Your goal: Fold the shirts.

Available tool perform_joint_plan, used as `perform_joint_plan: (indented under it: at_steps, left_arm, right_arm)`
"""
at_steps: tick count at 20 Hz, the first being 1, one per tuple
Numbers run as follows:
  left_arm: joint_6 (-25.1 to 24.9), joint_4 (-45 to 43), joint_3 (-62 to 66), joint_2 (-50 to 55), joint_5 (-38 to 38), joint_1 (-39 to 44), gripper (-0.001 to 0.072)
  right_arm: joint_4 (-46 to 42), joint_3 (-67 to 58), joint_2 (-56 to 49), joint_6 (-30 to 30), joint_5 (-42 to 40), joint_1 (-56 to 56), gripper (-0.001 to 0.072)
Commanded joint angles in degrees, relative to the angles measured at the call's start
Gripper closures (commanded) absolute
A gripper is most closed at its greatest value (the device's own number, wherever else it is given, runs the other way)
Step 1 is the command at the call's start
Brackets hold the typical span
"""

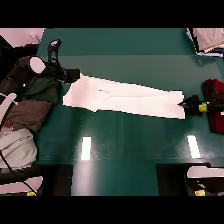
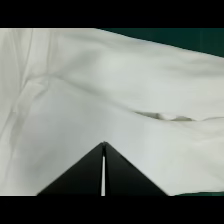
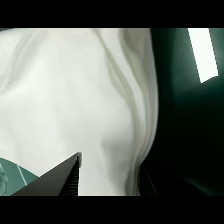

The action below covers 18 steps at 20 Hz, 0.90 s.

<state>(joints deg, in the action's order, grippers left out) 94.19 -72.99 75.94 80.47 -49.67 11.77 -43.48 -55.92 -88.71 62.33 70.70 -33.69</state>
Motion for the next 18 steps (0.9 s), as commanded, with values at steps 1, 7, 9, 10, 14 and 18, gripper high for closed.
perform_joint_plan:
  at_steps: [1, 7, 9, 10, 14, 18]
  left_arm:
    - [-0.13, 1.44, 0.07, 0.02, -1.46, 0.02, 0.0674]
    - [-7.96, 15.61, 0.59, 3.32, -2.40, 0.42, 0.0683]
    - [-10.43, 18.88, 2.80, 6.36, -1.55, 3.04, 0.0683]
    - [-10.71, 18.86, 4.74, 8.41, -1.03, 5.09, 0.0683]
    - [-11.72, 18.88, 16.15, 19.10, -0.39, 14.12, 0.0683]
    - [-11.47, 19.06, 27.41, 30.36, -1.03, 19.32, 0.0683]
  right_arm:
    - [0.39, -2.71, -2.80, -0.81, -2.12, 4.66, 0.0413]
    - [0.50, -3.10, 2.86, -2.78, -3.04, 6.69, 0.0698]
    - [0.48, -4.35, 6.67, -1.95, -1.40, 7.08, 0.0700]
    - [0.48, -6.29, 7.93, -1.16, 0.17, 7.65, 0.0700]
    - [0.48, -19.06, 9.86, 4.52, 6.49, 14.19, 0.0700]
    - [0.44, -31.30, 9.86, 8.98, 6.88, 24.59, 0.0700]
